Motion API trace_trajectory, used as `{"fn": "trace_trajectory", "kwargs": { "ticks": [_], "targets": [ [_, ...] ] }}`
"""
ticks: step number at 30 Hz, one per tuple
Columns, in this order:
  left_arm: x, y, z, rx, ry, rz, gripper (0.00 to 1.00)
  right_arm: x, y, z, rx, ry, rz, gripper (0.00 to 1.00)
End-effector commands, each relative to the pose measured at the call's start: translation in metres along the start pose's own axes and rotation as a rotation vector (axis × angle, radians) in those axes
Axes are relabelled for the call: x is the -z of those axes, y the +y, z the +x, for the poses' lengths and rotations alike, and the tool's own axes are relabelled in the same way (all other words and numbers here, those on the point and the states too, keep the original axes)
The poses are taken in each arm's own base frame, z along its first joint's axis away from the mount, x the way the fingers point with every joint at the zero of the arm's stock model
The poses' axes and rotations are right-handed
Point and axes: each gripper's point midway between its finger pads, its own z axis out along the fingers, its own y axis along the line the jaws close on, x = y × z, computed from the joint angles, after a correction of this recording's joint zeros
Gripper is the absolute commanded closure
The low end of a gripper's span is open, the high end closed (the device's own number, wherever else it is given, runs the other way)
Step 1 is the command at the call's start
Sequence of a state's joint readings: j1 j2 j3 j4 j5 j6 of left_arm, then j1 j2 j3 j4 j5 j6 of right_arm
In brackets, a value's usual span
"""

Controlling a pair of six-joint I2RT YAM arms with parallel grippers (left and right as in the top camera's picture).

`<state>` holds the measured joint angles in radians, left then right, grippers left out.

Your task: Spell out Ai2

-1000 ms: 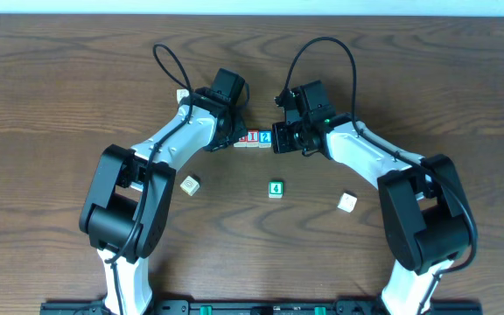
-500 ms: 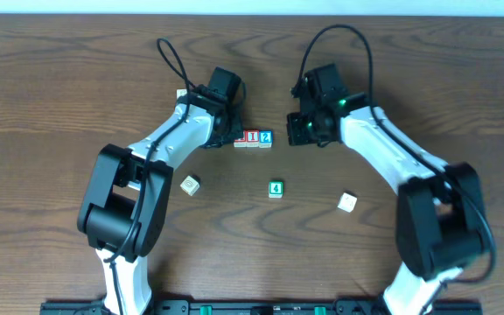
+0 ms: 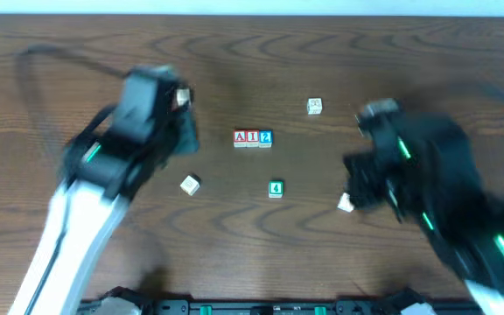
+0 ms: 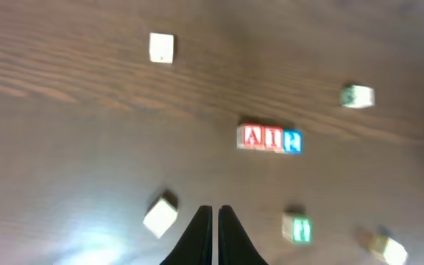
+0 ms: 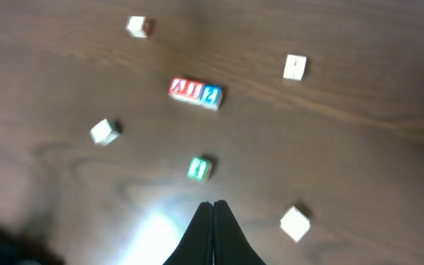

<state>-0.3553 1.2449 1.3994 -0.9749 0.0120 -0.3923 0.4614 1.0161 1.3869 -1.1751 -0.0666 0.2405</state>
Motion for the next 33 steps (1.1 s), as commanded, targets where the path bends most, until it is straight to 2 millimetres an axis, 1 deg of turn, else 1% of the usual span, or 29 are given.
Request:
{"fn": "trace_trajectory", "kwargs": {
  "ticks": [1, 2, 4, 5, 7, 9, 10, 11, 12, 13, 15, 23, 32, 33],
  "targets": [
    [0.041, 0.013, 0.025, -0.042, -0.046, 0.024, 0.94, 0.036, 0.000, 0.025, -0.032, -0.063, 0.002, 0.98],
    [0.058, 0.021, 0.039, -0.043, -0.075, 0.038, 0.94, 0.048, 0.001, 0.036, -0.032, -0.080, -0.018, 0.99],
    [0.081, 0.033, 0.062, -0.042, -0.132, 0.066, 0.94, 0.065, -0.002, 0.058, -0.035, -0.111, -0.047, 0.98],
    [0.093, 0.041, 0.076, -0.040, -0.171, 0.083, 0.94, 0.070, -0.006, 0.069, -0.045, -0.127, -0.056, 0.99],
    [0.105, 0.051, 0.095, -0.037, -0.228, 0.110, 0.94, 0.074, -0.013, 0.091, -0.060, -0.145, -0.064, 0.99],
    [0.110, 0.061, 0.113, -0.023, -0.269, 0.131, 0.94, 0.072, -0.018, 0.106, -0.079, -0.162, -0.071, 0.99],
    [0.111, 0.064, 0.120, -0.011, -0.287, 0.141, 0.91, 0.071, -0.020, 0.112, -0.092, -0.172, -0.076, 0.98],
    [0.112, 0.066, 0.125, 0.010, -0.303, 0.153, 0.66, 0.070, -0.021, 0.115, -0.105, -0.187, -0.083, 0.76],
    [0.113, 0.070, 0.127, 0.041, -0.321, 0.151, 0.18, 0.069, -0.021, 0.116, -0.116, -0.197, -0.088, 0.20],
    [0.115, 0.073, 0.127, 0.066, -0.333, 0.152, 0.05, 0.069, -0.022, 0.116, -0.129, -0.198, -0.090, 0.01],
    [0.117, 0.072, 0.129, 0.070, -0.337, 0.164, 0.05, 0.068, -0.022, 0.116, -0.153, -0.195, -0.092, 0.01],
    [0.116, 0.072, 0.129, 0.068, -0.333, 0.164, 0.05, 0.066, -0.025, 0.128, -0.153, -0.150, -0.073, 0.01],
    [0.116, 0.072, 0.129, 0.068, -0.335, 0.161, 0.05, 0.066, -0.025, 0.128, -0.153, -0.147, -0.072, 0.01],
    [0.116, 0.076, 0.128, 0.064, -0.347, 0.140, 0.05, 0.066, -0.025, 0.128, -0.153, -0.147, -0.072, 0.01]
  ]
}}
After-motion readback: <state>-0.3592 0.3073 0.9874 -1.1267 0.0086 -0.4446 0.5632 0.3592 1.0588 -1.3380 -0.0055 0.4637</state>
